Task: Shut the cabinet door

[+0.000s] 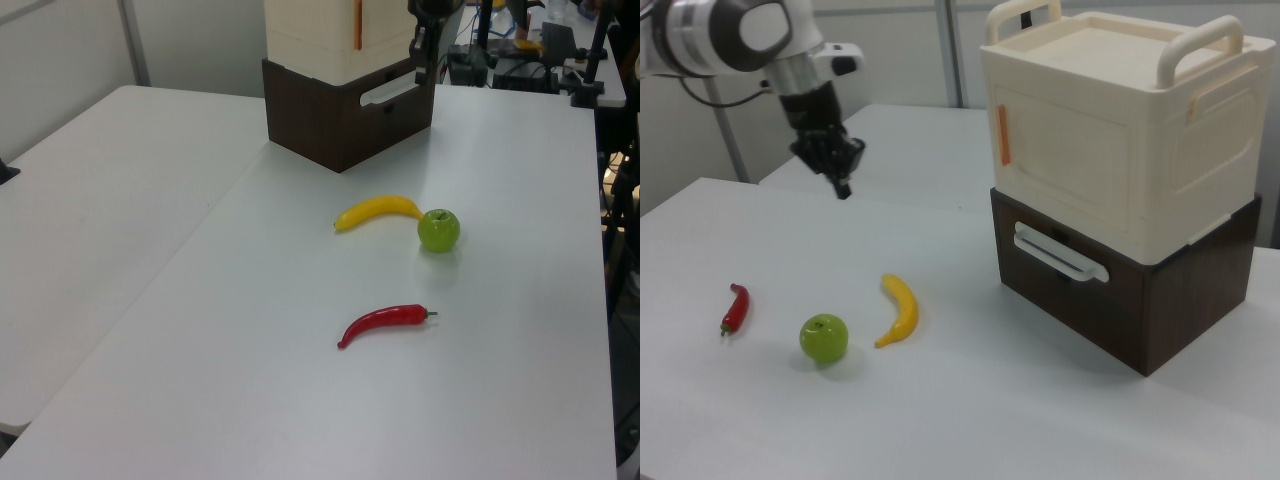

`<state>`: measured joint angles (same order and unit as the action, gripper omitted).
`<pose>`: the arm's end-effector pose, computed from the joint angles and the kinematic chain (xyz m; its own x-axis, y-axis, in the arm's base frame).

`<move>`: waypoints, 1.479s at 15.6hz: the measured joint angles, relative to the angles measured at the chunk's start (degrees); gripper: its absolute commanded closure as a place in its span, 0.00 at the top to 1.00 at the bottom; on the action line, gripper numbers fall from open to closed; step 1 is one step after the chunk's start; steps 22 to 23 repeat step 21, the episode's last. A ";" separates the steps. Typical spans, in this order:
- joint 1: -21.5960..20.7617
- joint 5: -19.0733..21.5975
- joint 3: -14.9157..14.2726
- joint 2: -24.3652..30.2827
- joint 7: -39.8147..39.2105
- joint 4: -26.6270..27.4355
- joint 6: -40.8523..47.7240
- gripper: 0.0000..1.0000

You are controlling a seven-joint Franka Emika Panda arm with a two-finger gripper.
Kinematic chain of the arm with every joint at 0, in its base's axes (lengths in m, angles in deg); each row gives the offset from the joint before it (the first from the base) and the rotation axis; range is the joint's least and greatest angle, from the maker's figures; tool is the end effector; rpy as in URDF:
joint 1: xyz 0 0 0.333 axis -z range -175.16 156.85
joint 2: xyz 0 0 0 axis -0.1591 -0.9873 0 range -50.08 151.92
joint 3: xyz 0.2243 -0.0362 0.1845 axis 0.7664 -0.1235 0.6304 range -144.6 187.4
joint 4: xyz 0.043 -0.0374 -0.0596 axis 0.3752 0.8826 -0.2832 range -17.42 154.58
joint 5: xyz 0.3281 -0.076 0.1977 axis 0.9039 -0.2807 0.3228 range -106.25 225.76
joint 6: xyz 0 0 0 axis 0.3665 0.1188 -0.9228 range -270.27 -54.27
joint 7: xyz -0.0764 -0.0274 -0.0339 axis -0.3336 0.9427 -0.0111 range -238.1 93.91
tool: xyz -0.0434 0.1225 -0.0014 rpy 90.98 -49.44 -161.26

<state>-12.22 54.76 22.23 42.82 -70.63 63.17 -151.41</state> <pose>0.6031 0.0301 0.5515 0.9968 0.0513 0.0618 0.0461 -0.9954 0.0834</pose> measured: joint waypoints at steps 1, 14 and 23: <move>-0.13 0.00 0.50 0.85 -0.01 1.11 0.29 0.01; -0.77 0.00 0.82 5.47 -0.35 6.58 4.13 1.00; -0.58 -0.04 0.67 5.89 -0.35 6.58 4.15 1.00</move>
